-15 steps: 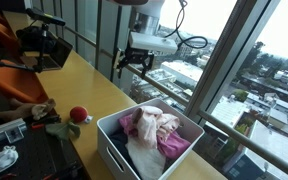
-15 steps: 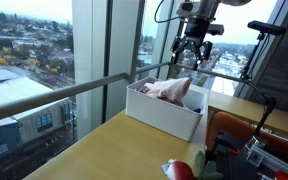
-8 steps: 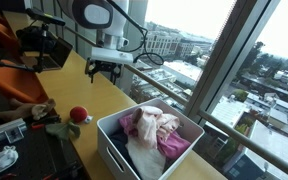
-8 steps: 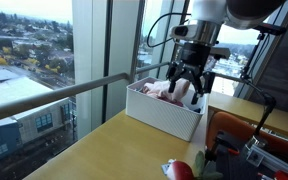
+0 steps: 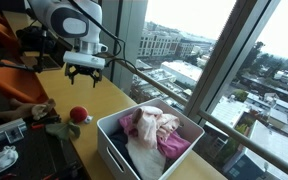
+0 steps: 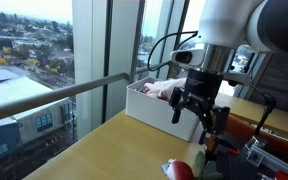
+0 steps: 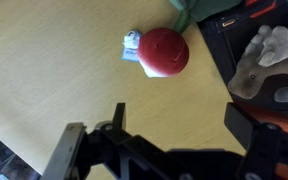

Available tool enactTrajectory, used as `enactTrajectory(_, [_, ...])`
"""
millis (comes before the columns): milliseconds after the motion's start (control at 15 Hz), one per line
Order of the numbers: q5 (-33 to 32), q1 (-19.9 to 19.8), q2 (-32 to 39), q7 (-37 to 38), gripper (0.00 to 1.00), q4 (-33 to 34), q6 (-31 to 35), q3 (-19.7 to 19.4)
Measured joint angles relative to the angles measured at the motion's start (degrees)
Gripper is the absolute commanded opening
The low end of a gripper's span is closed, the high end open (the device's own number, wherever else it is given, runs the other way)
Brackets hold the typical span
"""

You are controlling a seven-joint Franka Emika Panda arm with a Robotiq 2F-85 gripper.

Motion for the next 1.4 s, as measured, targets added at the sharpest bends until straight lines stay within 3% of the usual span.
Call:
enactTrajectory(667, [0.0, 0.25, 2.32, 3.52, 1.0, -2.29, 2.7, 0.36])
enactTrajectory(1400, [-2.82, -0.11, 15.32, 5.63, 1.0, -1.82, 11.92, 0.36])
